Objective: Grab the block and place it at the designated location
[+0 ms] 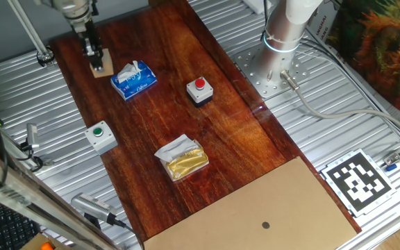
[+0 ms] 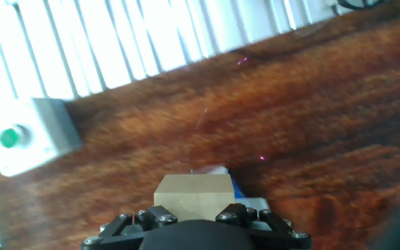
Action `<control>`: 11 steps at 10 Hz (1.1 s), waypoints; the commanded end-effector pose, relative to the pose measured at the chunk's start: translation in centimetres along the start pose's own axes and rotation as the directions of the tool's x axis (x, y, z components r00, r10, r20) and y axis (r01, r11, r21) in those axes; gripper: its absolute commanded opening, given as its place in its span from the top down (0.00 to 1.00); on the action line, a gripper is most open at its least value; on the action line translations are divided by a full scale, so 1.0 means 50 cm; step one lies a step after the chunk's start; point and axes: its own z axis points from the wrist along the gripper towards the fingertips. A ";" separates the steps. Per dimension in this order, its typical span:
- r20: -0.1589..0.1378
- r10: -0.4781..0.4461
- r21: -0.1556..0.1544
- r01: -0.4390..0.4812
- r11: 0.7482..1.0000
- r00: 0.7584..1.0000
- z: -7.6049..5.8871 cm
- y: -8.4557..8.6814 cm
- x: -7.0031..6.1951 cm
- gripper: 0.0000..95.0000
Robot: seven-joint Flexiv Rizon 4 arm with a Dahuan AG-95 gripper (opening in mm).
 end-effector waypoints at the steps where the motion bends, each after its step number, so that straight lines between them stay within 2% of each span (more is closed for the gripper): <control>1: 0.000 -0.002 -0.001 0.002 1.000 1.000 -0.010 0.030 -0.008 0.80; 5: 0.008 0.002 0.024 -0.002 1.000 1.000 -0.045 0.144 -0.025 0.80; 7: 0.008 -0.005 0.027 0.005 1.000 1.000 -0.057 0.186 -0.031 0.80; 8: 0.009 -0.012 0.030 0.012 0.999 1.000 -0.061 0.193 -0.031 0.80; 10: 0.010 -0.019 0.025 0.019 0.999 1.000 -0.079 0.230 -0.034 0.80; 11: 0.012 -0.017 0.033 0.017 0.999 1.000 -0.092 0.255 -0.034 0.80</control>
